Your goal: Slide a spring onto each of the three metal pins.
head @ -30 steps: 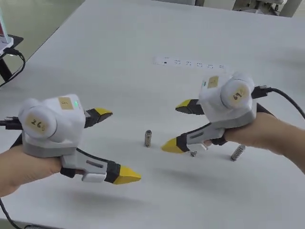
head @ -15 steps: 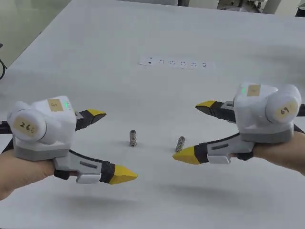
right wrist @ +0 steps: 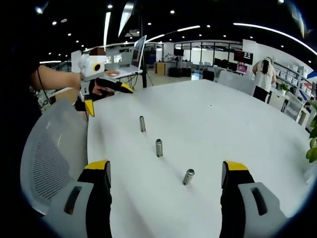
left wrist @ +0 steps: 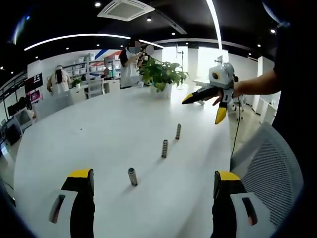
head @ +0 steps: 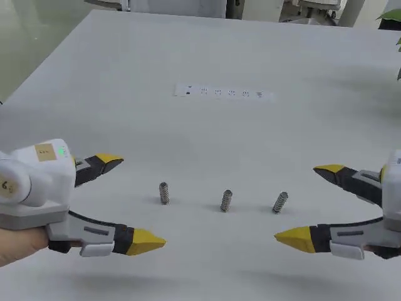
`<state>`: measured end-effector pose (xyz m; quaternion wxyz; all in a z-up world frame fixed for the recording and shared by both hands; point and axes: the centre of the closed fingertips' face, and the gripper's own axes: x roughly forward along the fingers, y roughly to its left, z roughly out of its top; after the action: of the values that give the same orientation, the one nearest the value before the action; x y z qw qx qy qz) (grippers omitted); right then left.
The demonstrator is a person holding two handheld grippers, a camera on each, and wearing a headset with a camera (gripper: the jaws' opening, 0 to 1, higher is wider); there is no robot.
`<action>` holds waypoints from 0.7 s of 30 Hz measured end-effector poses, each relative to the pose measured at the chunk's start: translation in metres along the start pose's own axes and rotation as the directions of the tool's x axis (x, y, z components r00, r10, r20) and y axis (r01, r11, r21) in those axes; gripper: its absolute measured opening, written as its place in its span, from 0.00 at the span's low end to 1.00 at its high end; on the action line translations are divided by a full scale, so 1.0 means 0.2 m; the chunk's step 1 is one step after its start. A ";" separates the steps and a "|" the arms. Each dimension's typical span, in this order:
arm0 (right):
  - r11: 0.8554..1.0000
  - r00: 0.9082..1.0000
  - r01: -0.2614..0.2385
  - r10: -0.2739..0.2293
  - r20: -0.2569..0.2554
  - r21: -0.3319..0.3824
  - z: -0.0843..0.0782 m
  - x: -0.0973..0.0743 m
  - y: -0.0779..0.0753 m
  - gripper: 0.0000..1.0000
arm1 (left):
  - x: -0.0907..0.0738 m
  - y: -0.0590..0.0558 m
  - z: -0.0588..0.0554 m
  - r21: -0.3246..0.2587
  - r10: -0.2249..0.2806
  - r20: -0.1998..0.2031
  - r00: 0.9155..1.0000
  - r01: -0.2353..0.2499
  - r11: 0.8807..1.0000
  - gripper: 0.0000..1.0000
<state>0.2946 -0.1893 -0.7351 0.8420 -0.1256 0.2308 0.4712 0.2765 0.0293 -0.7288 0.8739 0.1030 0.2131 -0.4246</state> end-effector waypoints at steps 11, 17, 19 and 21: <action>0.998 1.000 0.018 -0.020 0.020 0.067 -0.05 -0.02 0.01 0.99 | -0.06 -0.01 0.03 -0.042 0.042 0.019 0.999 -0.041 0.998 0.98; 0.993 0.998 0.036 -0.041 0.046 0.109 -0.01 0.01 0.00 0.99 | -0.08 -0.01 0.02 -0.058 0.059 0.022 0.998 -0.058 0.997 0.98; 0.992 0.998 0.037 -0.042 0.042 0.117 -0.01 0.01 0.00 0.99 | -0.09 -0.01 0.02 -0.068 0.063 0.023 0.998 -0.061 0.996 0.98; 0.993 0.999 0.040 -0.037 -0.030 0.111 -0.06 0.00 0.00 0.99 | -0.09 0.00 0.01 -0.072 0.068 0.020 0.997 -0.067 0.995 0.98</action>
<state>0.2918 -0.1954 -0.7454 0.8534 -0.0894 0.2657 0.4395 0.2669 0.0405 -0.7189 0.8932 0.0741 0.2149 -0.3880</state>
